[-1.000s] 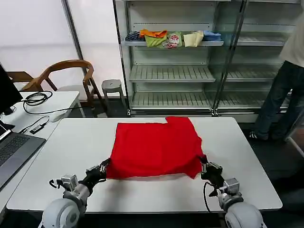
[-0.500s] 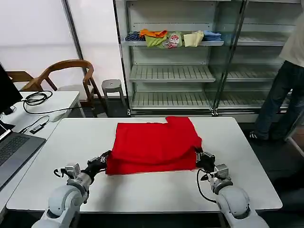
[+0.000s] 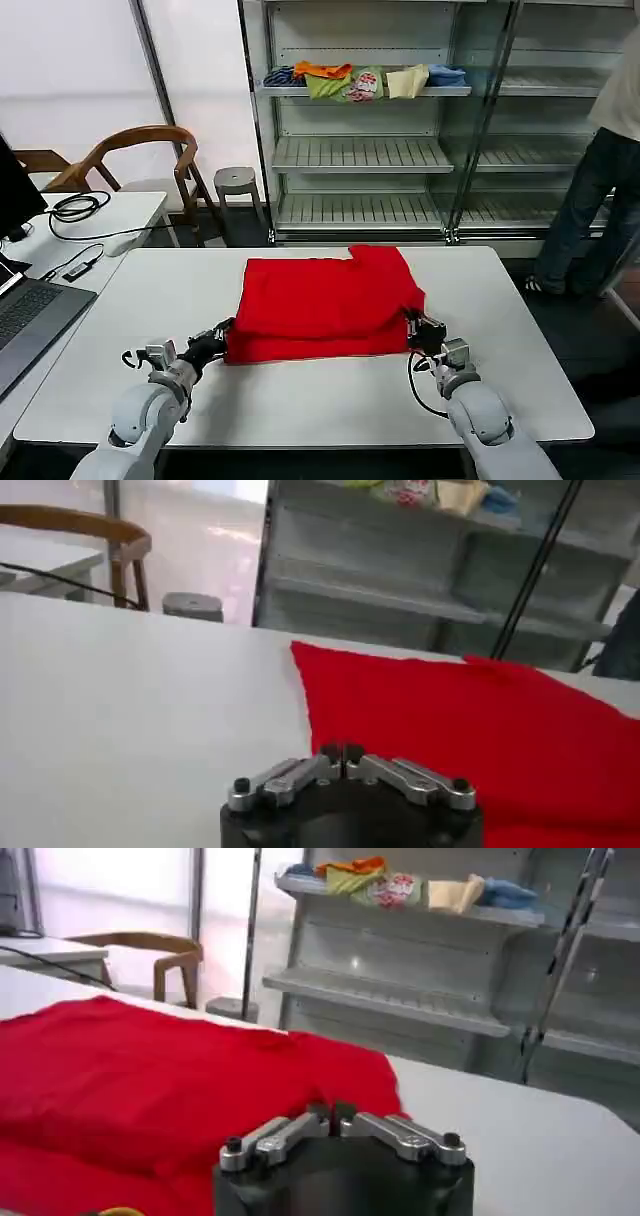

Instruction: Fold and organize the clothes.

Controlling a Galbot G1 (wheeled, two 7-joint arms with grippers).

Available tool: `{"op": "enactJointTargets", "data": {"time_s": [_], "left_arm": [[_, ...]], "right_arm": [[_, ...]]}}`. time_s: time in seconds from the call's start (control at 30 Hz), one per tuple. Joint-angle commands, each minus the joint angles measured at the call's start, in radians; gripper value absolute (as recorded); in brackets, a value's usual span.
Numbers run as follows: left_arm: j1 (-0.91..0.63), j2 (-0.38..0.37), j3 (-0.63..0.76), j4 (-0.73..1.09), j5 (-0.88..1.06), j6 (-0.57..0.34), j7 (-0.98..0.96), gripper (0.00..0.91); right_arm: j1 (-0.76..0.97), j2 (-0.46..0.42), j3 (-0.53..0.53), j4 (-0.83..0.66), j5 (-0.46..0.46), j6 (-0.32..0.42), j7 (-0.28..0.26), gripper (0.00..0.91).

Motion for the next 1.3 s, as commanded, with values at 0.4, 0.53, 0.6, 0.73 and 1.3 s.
{"op": "enactJointTargets", "data": {"time_s": [0.4, 0.53, 0.6, 0.73, 1.3], "left_arm": [[0.026, 0.032, -0.049, -0.035, 0.017, -0.023, 0.001, 0.907], [0.11, 0.054, -0.071, -0.157, 0.011, -0.017, -0.003, 0.907], [0.154, 0.055, -0.069, -0.201, 0.018, -0.002, -0.008, 0.907], [0.196, 0.046, -0.05, -0.248, 0.02, 0.047, -0.038, 0.907], [0.178, 0.023, 0.0, -0.219, 0.071, 0.128, -0.141, 0.907]], "right_arm": [[-0.026, -0.014, 0.045, 0.044, 0.009, 0.001, 0.03, 0.907], [-0.138, -0.041, 0.088, 0.15, 0.028, -0.005, 0.034, 0.907], [-0.174, -0.047, 0.108, 0.186, 0.038, -0.008, 0.038, 0.907], [-0.238, -0.05, 0.143, 0.238, 0.073, -0.024, 0.052, 0.907], [-0.299, -0.045, 0.181, 0.225, 0.103, -0.044, 0.073, 0.907]]}}
